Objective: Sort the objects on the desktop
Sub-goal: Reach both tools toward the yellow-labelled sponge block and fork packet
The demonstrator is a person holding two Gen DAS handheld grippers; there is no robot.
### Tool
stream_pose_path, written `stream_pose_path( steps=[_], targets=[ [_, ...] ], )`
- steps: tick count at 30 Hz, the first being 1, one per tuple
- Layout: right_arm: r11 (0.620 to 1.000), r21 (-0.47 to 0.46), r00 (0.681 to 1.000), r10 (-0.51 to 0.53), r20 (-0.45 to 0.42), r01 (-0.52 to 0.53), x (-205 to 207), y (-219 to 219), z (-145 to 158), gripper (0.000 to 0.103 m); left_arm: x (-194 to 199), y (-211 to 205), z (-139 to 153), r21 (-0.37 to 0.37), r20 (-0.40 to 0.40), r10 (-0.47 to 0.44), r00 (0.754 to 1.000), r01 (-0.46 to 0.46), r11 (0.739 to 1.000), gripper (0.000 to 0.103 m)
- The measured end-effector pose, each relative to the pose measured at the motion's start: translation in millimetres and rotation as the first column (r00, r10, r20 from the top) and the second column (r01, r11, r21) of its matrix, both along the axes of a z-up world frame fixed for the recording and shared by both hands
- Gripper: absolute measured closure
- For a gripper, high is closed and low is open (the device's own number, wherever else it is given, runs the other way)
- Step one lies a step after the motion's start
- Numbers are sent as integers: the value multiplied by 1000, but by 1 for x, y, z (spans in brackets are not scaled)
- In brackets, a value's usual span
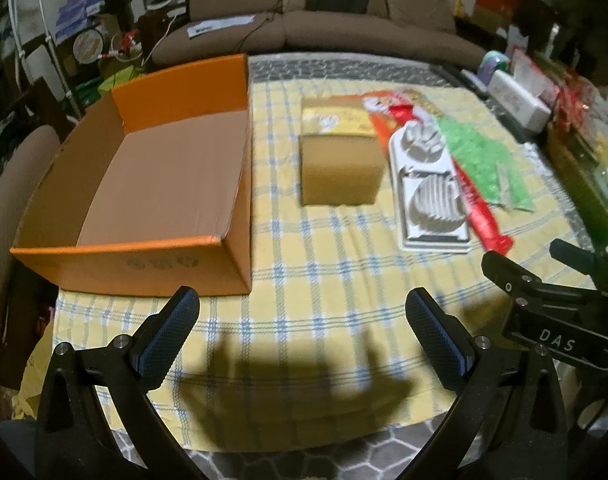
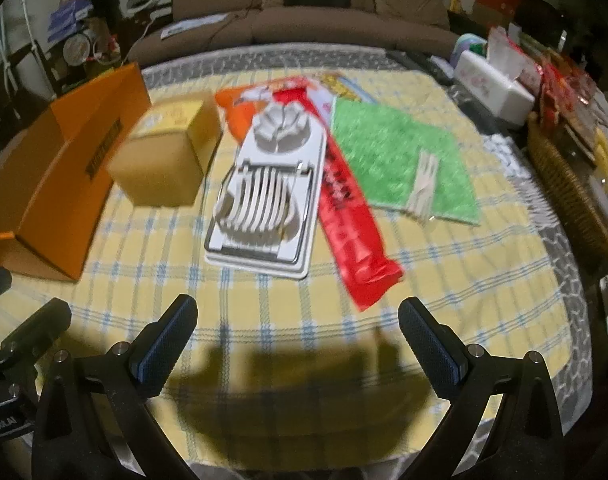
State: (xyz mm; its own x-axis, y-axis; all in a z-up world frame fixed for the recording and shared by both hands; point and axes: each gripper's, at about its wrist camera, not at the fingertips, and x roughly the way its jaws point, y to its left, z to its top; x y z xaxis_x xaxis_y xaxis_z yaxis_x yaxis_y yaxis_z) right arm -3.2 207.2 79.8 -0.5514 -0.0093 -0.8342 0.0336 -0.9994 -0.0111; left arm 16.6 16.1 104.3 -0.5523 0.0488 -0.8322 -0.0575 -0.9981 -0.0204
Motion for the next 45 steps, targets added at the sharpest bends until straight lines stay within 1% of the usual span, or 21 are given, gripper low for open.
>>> stream_pose_path(
  steps=[4, 10, 17, 23, 28, 33, 37, 40, 45],
  targets=[
    [1000, 11, 999, 3, -32, -2, 2, 3, 24, 1, -1, 7, 16, -3, -30, -9, 1000, 9, 1000, 0],
    [1000, -7, 999, -12, -50, 12, 2, 17, 47, 1, -5, 15, 34, -2, -56, -20, 998, 20, 1000, 0],
    [1000, -5, 998, -18, -62, 17, 2, 32, 59, 1, -17, 29, 49, -10, -82, -39, 996, 39, 999, 0],
    [1000, -8, 998, -15, -67, 14, -4, 44, 63, 1, -31, 39, 53, -14, -93, -47, 995, 46, 999, 0],
    [1000, 1, 997, -15, -74, 15, -10, 53, 64, 1, -43, 49, 50, -30, -99, -64, 993, 61, 998, 0],
    [1000, -7, 997, -19, -71, 19, -17, 62, 58, 1, -59, 62, 43, -37, -95, -84, 992, 81, 996, 0],
    [1000, 13, 996, -19, -86, 20, -22, 69, 56, 1, -71, 76, 35, -71, -88, -106, 990, 99, 992, 0],
    [1000, -3, 995, -27, -92, 27, -26, 77, 57, 1, -83, 80, 28, -78, -86, -102, 991, 96, 992, 0],
    [999, -13, 995, -32, -96, 31, -31, 85, 55, 1, -108, 80, 8, -77, -49, -77, 996, 74, 994, 0]
  ],
)
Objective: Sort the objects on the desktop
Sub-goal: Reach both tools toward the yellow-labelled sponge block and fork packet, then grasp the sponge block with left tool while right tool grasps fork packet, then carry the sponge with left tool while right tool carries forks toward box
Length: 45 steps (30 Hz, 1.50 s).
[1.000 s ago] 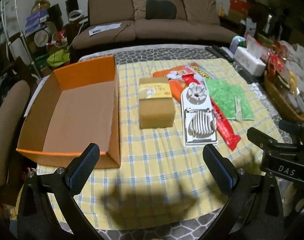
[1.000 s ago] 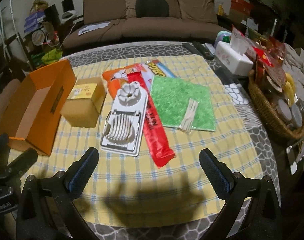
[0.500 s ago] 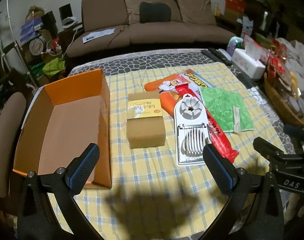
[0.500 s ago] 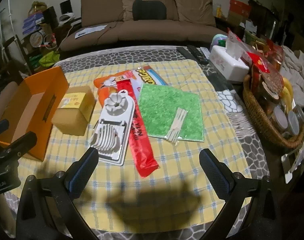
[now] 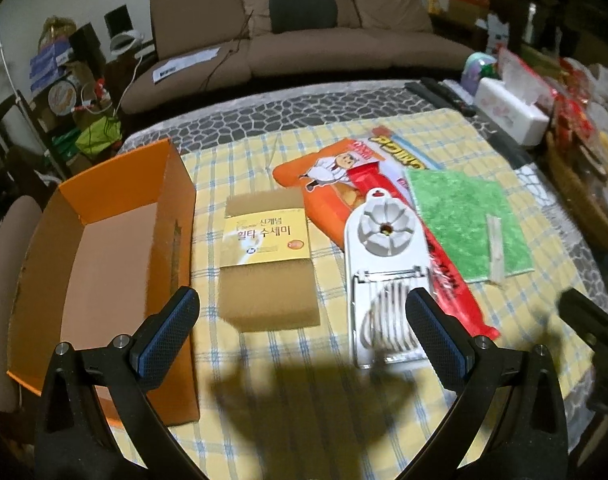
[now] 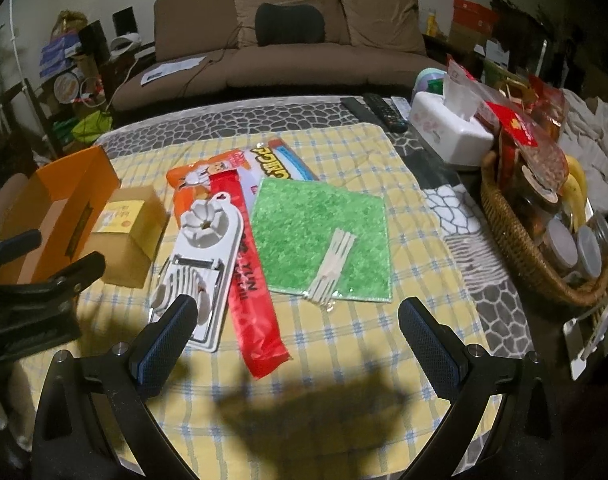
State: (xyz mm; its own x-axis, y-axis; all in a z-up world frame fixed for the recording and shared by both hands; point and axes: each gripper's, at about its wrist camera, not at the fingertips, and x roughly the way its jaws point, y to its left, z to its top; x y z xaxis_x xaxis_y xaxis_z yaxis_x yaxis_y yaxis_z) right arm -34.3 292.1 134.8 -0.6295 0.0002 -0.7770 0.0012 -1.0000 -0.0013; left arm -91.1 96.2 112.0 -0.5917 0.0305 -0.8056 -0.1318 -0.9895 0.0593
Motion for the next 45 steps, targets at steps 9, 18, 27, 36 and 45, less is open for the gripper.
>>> stream_pose_path(
  steps=[9, 18, 27, 36, 45],
  targets=[
    [997, -70, 1000, -8, 27, 10, -3, 10, -23, 1, -47, 1, -36, -21, 80, 37, 996, -35, 999, 0],
    [995, -91, 998, -37, 56, 42, -12, 26, -37, 1, -76, -10, -63, -51, 140, 87, 986, -81, 995, 0],
    [989, -92, 991, -112, 71, 118, -18, 53, -41, 1, -85, -2, -92, -114, 194, 97, 976, -75, 991, 15],
    [963, -177, 971, -173, 165, 201, -43, 80, -70, 43, -81, -17, -83, -39, 184, 115, 976, -110, 993, 26],
    [969, -109, 957, -193, 217, 221, -85, 64, -92, 43, -69, -19, -49, 34, 160, 42, 986, -48, 998, 26]
  ],
)
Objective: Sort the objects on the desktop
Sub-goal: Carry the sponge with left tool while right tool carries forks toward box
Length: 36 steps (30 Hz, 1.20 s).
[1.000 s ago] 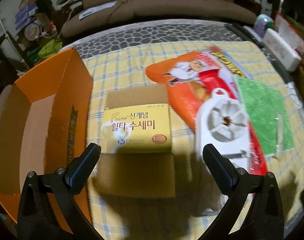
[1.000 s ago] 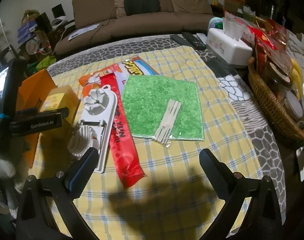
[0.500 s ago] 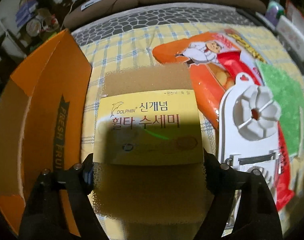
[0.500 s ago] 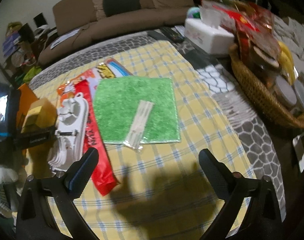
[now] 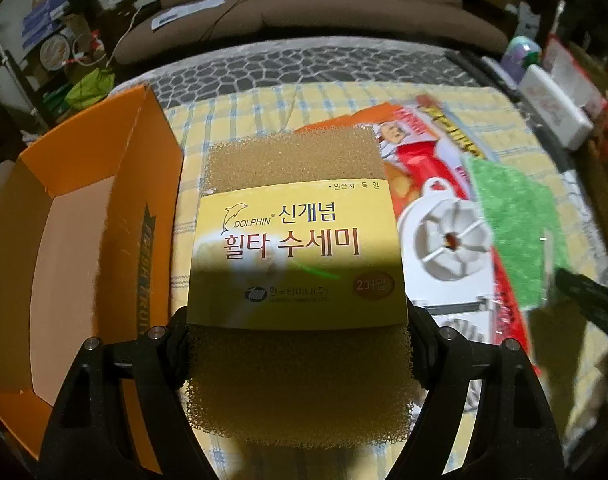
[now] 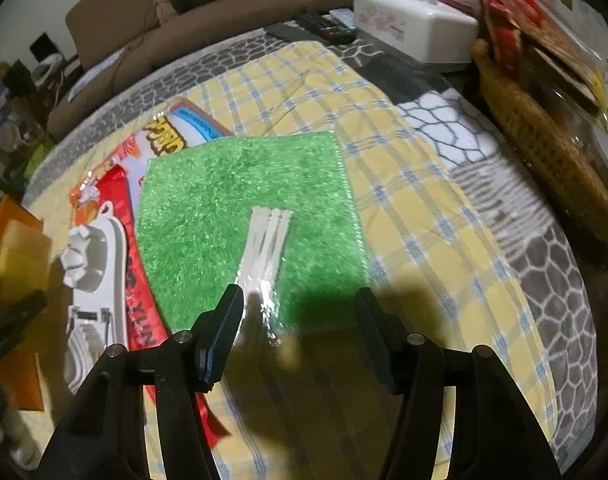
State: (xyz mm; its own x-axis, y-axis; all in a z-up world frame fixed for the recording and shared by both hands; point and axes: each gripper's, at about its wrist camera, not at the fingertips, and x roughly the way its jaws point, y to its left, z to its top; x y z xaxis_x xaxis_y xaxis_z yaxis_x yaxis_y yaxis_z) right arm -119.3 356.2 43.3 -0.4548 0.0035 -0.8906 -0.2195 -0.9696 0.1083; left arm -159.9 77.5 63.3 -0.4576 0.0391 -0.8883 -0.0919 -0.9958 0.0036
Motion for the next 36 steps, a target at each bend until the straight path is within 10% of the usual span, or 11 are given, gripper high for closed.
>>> stream_pose_path(
  steps=[7, 11, 13, 26, 36],
  targets=[
    [995, 91, 999, 29, 35, -32, -13, -16, -13, 46, 15, 1, 28, 0, -41, -60, 997, 60, 998, 26],
    [993, 102, 998, 56, 27, -58, -11, -23, -11, 88, 22, -3, 41, 1, -60, -75, 995, 75, 997, 26],
    [996, 63, 998, 60, 19, -61, -9, -22, -6, 91, 24, -5, 46, 13, -60, -76, 995, 77, 997, 26],
    [992, -89, 994, 84, -75, -91, 25, -30, 61, 92, 56, -66, 93, 76, -96, -40, 995, 47, 996, 26],
    [952, -157, 959, 240, -154, -263, 53, -120, 121, 92, 83, -159, 97, 73, -69, 62, 996, -57, 996, 26]
  ],
)
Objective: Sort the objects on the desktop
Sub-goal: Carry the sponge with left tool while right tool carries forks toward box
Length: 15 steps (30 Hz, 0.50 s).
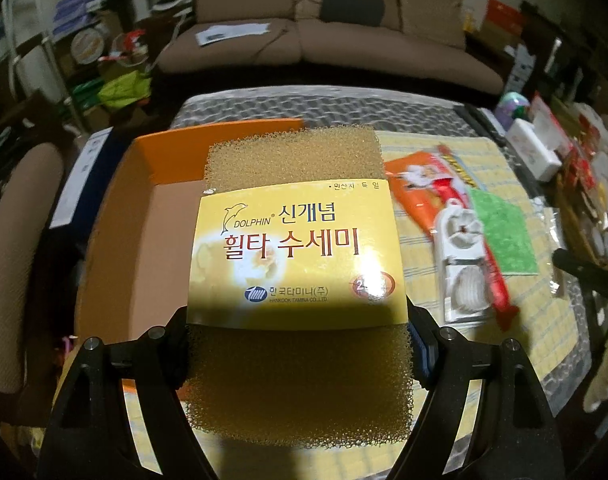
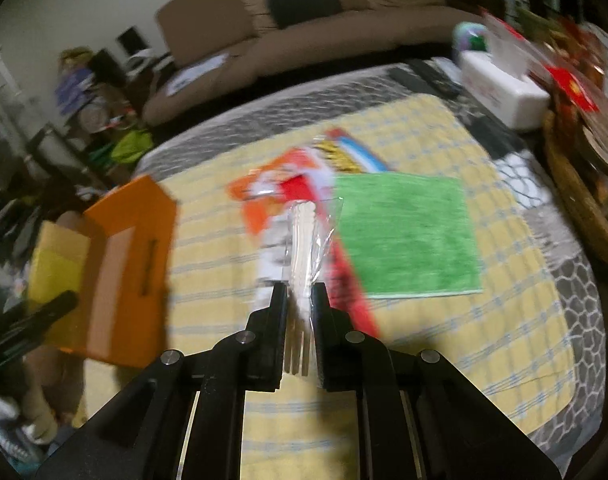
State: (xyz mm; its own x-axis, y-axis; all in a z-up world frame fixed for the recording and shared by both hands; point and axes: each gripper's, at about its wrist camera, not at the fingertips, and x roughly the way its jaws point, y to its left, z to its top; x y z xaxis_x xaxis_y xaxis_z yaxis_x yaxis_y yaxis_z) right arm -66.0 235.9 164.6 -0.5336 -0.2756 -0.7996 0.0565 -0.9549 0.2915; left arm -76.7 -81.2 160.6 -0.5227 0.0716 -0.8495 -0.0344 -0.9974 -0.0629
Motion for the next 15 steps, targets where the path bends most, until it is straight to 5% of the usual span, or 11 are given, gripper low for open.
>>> stream_pose_path(
  steps=[15],
  targets=[
    [970, -59, 971, 236, 28, -234, -4, -175, -2, 92, -1, -112, -44, -76, 72, 126, 989, -120, 990, 26]
  ],
)
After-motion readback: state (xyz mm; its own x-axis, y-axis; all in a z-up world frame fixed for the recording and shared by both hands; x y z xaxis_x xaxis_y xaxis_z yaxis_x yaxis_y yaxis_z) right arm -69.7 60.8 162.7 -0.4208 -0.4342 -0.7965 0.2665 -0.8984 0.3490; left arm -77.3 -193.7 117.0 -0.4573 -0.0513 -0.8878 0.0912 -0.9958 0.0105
